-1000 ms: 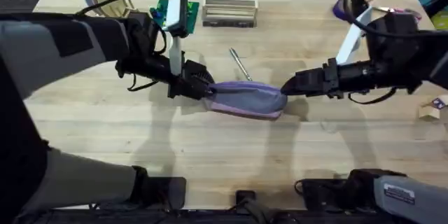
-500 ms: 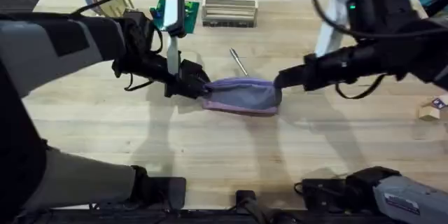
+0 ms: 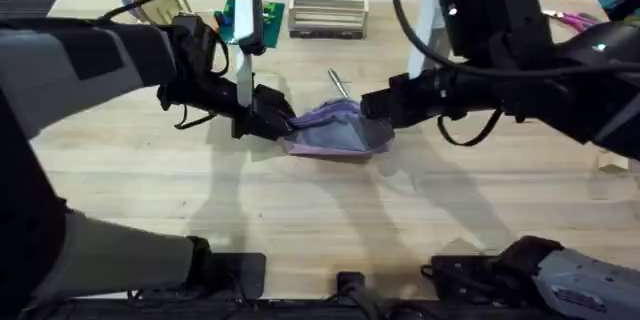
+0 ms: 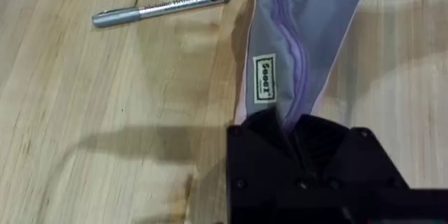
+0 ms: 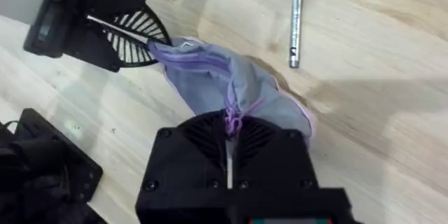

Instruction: Unzip the bag, pick up the pens from the table one at a time and place them inside, then zip the bag closed.

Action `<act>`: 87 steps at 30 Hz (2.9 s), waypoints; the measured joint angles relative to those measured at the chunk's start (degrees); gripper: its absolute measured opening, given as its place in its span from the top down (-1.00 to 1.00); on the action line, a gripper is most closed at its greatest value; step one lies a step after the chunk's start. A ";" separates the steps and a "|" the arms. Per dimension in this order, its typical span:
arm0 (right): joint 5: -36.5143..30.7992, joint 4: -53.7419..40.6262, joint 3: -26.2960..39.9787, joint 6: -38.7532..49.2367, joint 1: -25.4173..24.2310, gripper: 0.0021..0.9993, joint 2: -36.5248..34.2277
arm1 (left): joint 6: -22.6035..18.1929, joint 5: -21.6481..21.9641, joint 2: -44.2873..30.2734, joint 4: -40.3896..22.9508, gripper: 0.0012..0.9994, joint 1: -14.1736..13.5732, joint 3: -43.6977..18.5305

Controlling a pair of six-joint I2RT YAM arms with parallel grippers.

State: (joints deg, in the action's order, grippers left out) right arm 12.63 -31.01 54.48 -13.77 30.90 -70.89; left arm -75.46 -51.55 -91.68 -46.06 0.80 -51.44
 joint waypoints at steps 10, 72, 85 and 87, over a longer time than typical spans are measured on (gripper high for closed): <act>-4.72 10.10 0.09 -4.47 7.60 0.94 -3.21 | 0.00 1.61 0.00 0.68 0.92 0.53 -0.02; -20.61 -16.75 19.76 -3.77 1.81 -1.00 25.89 | -0.02 -1.38 0.00 0.63 0.92 -0.83 -0.04; -11.82 -23.59 19.76 -4.47 1.81 -1.00 25.68 | -0.02 -1.38 0.00 0.63 0.92 -0.83 -0.04; -8.80 -25.09 19.76 -4.49 1.81 -1.00 25.68 | -0.02 -1.38 0.00 0.63 0.92 -0.83 -0.04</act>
State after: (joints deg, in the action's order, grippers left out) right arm 3.84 -56.10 74.24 -18.26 32.71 -45.21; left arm -75.48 -52.93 -91.68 -45.43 -0.03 -51.48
